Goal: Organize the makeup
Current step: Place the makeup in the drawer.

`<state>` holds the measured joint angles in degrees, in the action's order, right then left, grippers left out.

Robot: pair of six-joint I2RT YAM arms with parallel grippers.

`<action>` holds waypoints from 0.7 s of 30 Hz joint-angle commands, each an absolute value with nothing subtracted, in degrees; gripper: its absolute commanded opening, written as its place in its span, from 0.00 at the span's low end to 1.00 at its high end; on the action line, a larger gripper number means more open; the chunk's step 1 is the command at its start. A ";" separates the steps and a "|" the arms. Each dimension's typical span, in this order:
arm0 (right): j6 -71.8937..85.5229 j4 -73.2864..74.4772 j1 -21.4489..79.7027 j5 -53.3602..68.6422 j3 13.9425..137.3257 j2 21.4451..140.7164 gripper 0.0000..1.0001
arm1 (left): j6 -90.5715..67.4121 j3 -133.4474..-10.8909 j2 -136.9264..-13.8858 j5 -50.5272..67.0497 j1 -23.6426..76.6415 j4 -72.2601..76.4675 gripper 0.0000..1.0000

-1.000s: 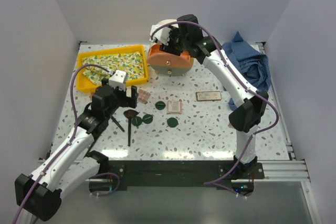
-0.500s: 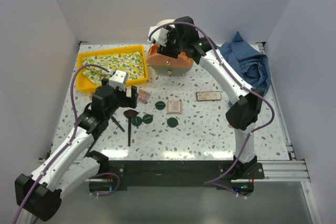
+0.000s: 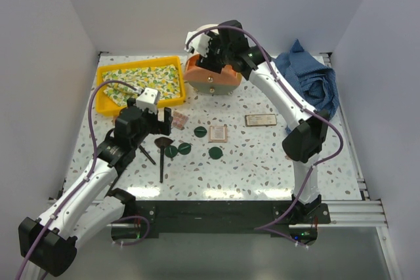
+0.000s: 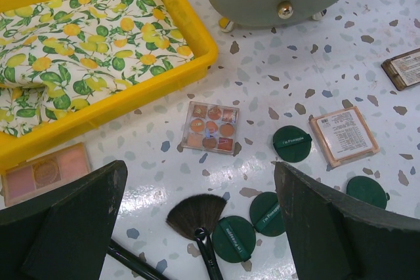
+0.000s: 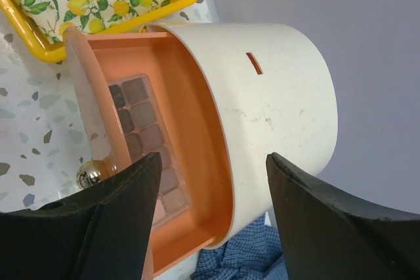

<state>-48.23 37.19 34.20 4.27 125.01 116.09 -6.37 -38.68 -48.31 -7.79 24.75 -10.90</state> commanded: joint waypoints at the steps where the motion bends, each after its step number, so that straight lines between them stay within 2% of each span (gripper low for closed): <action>1: -44.65 36.12 34.45 6.50 128.23 111.01 0.68 | -5.45 -38.85 -47.99 -8.35 24.43 -9.58 1.00; 7: -39.82 36.83 34.45 8.08 124.90 106.09 0.68 | -5.45 -38.76 -47.81 -8.09 24.43 -9.58 1.00; 21: -30.94 35.42 34.19 12.04 99.69 87.29 0.68 | -5.80 -38.85 -48.78 -4.84 24.43 -9.23 1.00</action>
